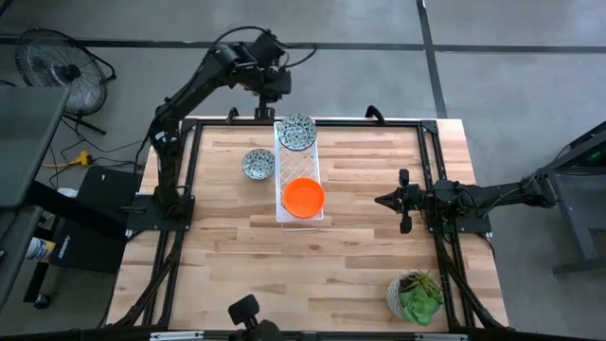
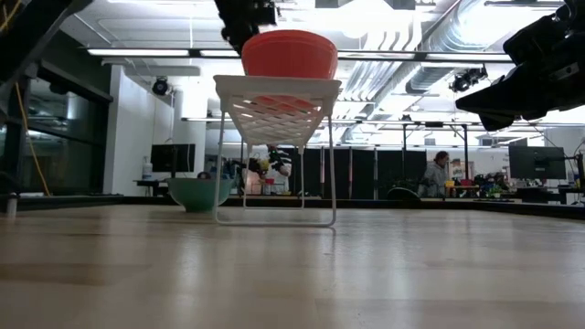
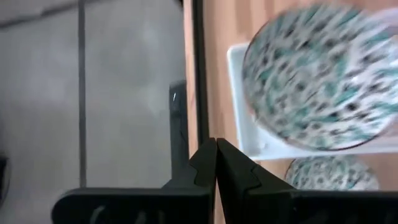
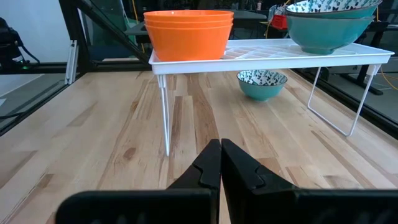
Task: Pick & Place Mini bowls
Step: Stack the bottom white bowl on the white bowl on the shelf
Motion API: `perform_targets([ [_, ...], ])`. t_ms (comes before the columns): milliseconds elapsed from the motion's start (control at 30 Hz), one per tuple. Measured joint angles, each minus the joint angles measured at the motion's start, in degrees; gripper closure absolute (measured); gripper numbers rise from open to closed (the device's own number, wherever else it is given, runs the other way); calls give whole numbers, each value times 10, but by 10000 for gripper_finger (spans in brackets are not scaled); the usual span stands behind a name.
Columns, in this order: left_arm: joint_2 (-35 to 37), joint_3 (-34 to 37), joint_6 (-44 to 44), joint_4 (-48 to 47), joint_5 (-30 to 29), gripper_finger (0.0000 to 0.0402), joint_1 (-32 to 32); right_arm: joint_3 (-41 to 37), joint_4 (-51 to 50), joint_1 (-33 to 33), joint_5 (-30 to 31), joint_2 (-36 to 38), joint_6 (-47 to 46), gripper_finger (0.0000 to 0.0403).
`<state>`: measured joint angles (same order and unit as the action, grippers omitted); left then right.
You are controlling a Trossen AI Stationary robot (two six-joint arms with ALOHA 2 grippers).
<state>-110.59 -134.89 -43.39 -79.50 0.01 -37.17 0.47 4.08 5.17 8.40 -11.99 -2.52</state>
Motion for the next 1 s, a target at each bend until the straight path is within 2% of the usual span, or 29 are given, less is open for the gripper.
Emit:
perform_targets([
  [133,19,8,-21,17,92,401,-6,0,0,0,0,0,0,402],
  [233,36,55,-36,44,122,401,-7,0,0,0,0,0,0,402],
  [367,76,177,-43,126,160,401,-7,0,-2,0,0,0,0,402],
  [500,140,311,-53,247,169,401,-12,0,-2,0,0,0,0,402],
  [667,214,447,-59,420,296,401,-43,0,-1,0,0,0,0,402],
  [800,242,529,-40,525,361,401,-68,0,-1,0,0,0,0,402],
  [867,245,560,-38,547,393,401,-80,0,-1,0,0,0,0,402],
  [1000,243,611,-39,596,408,401,-90,0,-1,0,0,0,0,402],
])
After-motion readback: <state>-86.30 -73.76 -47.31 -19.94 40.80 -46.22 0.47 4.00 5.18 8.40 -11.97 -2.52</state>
